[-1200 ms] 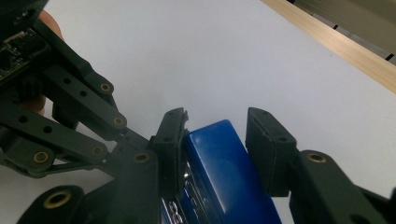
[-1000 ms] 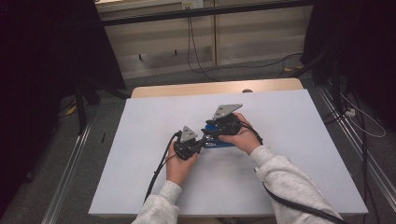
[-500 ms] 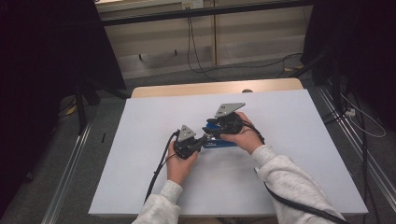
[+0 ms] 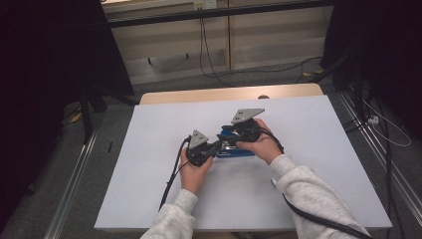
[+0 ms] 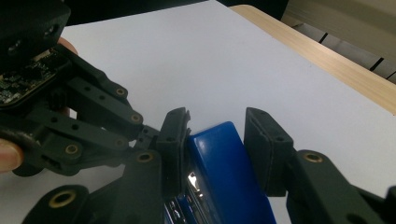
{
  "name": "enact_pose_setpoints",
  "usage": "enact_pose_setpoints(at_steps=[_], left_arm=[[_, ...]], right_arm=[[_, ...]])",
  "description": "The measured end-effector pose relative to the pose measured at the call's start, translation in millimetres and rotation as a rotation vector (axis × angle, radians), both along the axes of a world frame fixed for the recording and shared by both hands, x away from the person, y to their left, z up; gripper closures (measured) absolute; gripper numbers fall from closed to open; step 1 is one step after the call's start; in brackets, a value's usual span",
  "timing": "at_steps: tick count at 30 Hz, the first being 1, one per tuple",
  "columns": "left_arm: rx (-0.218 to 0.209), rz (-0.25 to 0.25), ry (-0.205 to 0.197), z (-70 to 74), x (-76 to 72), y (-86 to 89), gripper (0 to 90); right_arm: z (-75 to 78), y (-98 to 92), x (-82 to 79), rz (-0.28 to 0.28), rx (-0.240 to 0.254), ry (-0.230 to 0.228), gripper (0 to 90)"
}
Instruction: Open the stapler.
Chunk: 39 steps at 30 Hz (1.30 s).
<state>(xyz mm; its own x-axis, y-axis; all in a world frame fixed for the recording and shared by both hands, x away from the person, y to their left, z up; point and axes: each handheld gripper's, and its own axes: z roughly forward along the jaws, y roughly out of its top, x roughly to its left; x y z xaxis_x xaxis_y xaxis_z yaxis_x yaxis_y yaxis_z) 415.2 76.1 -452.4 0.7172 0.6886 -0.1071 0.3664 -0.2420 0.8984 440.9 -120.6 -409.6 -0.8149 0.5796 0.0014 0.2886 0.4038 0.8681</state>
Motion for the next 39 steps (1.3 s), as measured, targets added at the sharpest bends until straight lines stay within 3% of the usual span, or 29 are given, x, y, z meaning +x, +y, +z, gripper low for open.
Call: enact_pose_setpoints(at_steps=[1,16,32,39], left_arm=[[-0.025,0.002,0.009,-0.1,2.3,0.0,90.0],[-0.034,-0.012,0.022,-6.5,6.4,-2.1,90.0],[-0.022,-0.02,0.015,-7.0,7.7,-1.7,90.0],[-0.017,-0.022,0.015,-7.2,7.8,-2.0,90.0]], right_arm=[[0.7,-0.6,-0.2,0.0,0.001,0.0,60.8],[0.6,-1.4,0.1,-0.005,0.011,0.01,60.6],[-2.5,0.2,0.4,-0.018,0.021,0.027,59.1],[-6.0,-1.4,0.4,-0.032,0.048,0.058,55.8]])
